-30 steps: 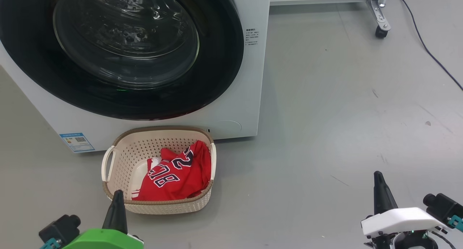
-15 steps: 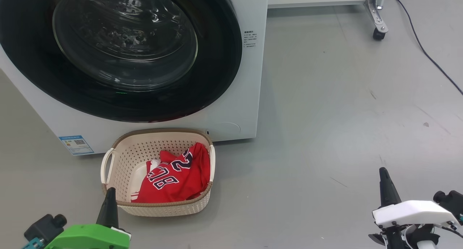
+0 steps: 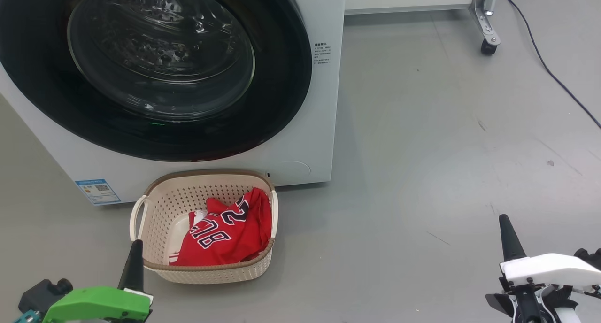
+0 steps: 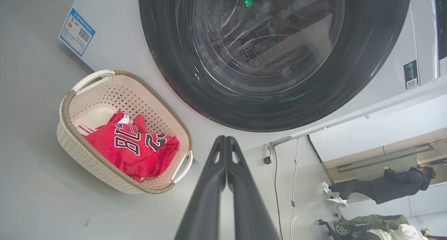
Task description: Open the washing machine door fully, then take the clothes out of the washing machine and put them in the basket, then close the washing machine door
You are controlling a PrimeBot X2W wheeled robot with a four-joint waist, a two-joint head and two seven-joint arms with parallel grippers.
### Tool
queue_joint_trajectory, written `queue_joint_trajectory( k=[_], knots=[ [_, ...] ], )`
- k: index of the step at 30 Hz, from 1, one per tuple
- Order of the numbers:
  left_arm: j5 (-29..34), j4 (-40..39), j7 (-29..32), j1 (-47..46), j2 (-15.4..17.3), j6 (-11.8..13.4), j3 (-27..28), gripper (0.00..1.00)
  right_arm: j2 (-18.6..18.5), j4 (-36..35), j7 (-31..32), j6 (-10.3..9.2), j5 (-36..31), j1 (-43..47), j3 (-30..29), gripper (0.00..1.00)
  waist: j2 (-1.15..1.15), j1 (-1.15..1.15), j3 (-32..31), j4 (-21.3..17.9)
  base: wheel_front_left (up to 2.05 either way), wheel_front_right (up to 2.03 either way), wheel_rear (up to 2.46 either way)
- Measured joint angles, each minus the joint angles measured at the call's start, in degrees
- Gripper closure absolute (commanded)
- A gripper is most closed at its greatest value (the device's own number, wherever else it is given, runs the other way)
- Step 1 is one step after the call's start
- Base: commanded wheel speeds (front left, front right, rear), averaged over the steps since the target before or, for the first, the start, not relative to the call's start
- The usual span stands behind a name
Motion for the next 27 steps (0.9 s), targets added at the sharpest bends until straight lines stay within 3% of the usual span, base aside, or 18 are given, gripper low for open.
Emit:
queue_joint_trajectory(
  k=[27],
  knots=[
    [-19.72, 2.34, 3.59, -2.32, 1.14, -3.97, 3.85, 1.00, -0.71, 3.34, 4.09, 2.83, 20.08, -3.40, -3.83, 1.00, 0.00, 0.00, -0.95, -0.56, 0.00, 0.00, 0.00]
  ],
)
